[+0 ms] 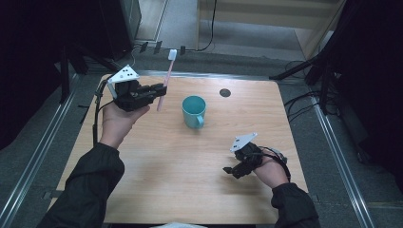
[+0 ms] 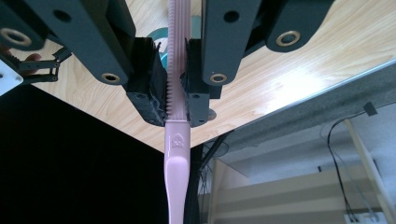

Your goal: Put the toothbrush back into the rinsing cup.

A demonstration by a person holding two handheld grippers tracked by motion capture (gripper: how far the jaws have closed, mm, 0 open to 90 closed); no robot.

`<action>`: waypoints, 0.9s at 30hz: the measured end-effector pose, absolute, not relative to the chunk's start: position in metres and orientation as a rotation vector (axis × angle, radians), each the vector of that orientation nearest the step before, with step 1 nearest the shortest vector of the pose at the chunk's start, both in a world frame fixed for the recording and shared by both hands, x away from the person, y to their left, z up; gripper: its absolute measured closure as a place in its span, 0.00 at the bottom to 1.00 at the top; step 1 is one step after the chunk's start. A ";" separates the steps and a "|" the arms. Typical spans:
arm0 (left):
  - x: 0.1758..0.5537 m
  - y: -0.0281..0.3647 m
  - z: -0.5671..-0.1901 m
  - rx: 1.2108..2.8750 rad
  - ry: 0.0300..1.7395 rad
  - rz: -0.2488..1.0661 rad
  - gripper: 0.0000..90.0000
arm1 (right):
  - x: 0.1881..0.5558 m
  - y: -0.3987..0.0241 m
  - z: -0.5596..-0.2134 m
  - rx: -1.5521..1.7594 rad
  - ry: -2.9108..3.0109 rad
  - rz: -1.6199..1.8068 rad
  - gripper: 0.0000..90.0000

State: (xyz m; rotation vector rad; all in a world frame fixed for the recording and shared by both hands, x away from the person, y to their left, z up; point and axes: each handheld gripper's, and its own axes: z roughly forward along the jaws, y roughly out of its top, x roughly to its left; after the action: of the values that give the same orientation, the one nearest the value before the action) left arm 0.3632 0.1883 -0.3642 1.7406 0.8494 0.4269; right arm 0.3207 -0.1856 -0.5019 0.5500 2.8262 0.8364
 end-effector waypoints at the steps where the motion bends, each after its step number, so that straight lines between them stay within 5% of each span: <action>1: 0.363 0.188 -0.364 1.741 0.849 0.427 0.88 | 0.321 -0.186 -0.502 0.550 2.826 0.836 0.19; 27: 0.399 0.149 -0.375 1.792 0.801 0.381 0.88 | 0.304 -0.192 -0.502 0.602 2.805 0.867 0.19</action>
State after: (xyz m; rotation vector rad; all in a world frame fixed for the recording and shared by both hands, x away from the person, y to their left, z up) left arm 0.3993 0.1493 -0.3746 1.7922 0.8015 0.3807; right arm 0.3043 -0.1923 -0.5019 0.6022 2.8054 0.8672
